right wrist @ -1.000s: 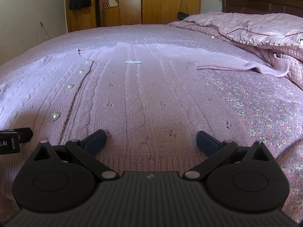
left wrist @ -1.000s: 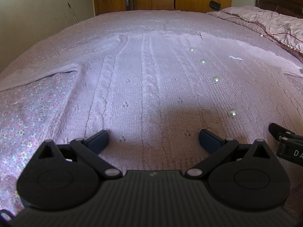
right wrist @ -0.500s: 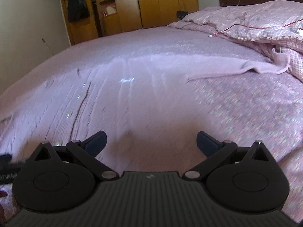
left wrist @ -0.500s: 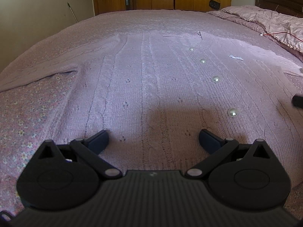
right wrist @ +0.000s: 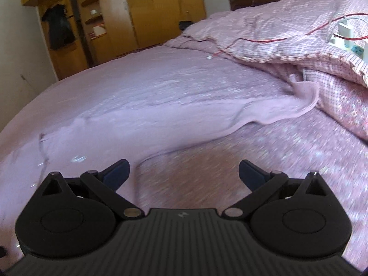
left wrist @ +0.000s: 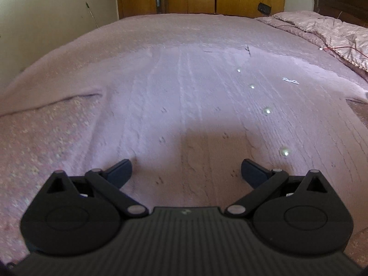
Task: Fold small clothes
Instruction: 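Move the right gripper to the cardigan sleeve cuff and grasp it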
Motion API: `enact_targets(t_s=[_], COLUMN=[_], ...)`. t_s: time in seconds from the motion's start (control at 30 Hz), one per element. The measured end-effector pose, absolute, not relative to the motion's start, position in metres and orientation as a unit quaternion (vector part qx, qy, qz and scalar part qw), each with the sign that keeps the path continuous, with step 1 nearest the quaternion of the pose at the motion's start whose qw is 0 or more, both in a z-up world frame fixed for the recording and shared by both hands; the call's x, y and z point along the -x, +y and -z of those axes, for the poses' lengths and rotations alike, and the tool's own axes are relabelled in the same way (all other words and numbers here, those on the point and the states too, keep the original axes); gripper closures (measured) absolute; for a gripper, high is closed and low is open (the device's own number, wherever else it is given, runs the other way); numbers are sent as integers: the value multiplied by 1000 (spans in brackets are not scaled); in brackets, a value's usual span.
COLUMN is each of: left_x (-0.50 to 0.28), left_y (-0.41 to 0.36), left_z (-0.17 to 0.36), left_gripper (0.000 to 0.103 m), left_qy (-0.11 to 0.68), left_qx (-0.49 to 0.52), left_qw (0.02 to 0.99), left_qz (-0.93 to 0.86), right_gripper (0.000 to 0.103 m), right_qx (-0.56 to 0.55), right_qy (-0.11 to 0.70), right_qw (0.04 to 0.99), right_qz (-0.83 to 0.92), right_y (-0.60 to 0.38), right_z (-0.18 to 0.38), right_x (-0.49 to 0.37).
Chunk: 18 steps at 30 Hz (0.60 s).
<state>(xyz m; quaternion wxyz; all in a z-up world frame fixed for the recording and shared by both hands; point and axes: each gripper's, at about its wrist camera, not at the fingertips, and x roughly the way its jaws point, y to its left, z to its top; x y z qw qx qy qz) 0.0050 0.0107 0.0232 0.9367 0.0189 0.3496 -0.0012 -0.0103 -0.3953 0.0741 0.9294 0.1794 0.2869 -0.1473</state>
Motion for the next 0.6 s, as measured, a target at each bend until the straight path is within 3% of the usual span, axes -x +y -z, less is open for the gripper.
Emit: enact_targets(t_s=[0.6], left_x=[-31], left_y=[14], left_z=[-22], left_gripper=[0], left_qy=[384], left_qx=[-21], left_qw=[922], left_qz=[-44], right_gripper=[0], right_qx=[-327], right_qy=[292], right_qw=[878], right_qz=[191], right_y=[-505], right_z=[-17], right_x=[-70])
